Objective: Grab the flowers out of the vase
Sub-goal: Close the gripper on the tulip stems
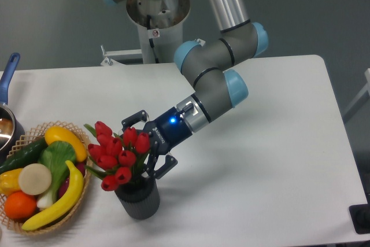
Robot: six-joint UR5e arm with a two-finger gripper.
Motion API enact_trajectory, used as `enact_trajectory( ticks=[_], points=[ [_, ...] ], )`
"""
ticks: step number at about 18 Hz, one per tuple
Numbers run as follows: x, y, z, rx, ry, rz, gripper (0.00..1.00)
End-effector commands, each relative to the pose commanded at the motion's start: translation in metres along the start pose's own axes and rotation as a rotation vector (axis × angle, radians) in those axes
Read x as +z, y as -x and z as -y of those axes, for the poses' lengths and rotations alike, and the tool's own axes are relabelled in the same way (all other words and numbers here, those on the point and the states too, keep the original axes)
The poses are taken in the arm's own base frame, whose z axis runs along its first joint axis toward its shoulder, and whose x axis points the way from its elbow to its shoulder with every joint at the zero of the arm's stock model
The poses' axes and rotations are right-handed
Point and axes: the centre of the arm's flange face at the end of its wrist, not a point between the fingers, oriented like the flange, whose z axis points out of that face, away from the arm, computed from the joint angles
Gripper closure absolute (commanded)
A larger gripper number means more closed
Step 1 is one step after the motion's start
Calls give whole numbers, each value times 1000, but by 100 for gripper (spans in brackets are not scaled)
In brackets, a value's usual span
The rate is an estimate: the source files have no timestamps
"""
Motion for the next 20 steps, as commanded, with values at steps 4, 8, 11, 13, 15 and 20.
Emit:
enact_trajectory(
  ticks=[4, 8, 11, 13, 15, 20],
  points=[
    [-2, 3, 1, 7, 15, 6, 63],
    [-3, 2, 8, 19, 23, 11, 79],
    [-7, 5, 13, 24, 23, 18, 79],
    [-10, 7, 17, 29, 21, 23, 79],
    [-15, 9, 21, 31, 19, 32, 79],
    [-27, 2, 48, 16, 4, 50, 79]
  ],
)
